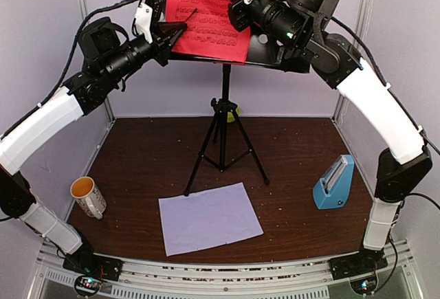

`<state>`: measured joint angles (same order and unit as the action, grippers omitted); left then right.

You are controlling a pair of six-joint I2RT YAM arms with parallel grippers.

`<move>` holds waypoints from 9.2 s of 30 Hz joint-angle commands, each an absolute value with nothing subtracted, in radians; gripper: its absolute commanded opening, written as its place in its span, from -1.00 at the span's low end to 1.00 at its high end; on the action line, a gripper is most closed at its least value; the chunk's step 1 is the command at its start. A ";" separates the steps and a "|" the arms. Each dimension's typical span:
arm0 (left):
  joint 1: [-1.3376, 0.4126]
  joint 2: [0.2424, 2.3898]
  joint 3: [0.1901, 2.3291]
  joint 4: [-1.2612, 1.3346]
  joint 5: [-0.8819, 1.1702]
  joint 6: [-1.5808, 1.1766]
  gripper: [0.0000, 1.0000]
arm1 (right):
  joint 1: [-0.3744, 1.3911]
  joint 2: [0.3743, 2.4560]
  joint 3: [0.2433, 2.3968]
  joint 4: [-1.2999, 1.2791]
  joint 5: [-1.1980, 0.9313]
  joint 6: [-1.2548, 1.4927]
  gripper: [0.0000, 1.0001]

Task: Set up the instrument practice props

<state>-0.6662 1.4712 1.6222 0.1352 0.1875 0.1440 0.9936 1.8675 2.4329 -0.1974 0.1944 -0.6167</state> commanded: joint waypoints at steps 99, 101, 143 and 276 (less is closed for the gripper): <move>-0.517 1.262 1.640 -0.167 0.180 -0.063 0.36 | 0.984 1.613 2.120 -0.142 0.203 -0.365 0.79; -0.493 1.287 1.679 -0.182 0.208 -0.074 0.36 | 0.983 1.598 2.097 -0.148 0.203 -0.360 0.76; -0.395 1.563 2.073 -0.244 0.267 -0.169 0.60 | 0.984 1.528 1.968 -0.133 0.220 -0.362 0.71; -1.100 1.791 0.919 0.021 0.141 -0.056 -0.02 | 0.853 1.593 0.634 0.162 -0.510 1.073 0.57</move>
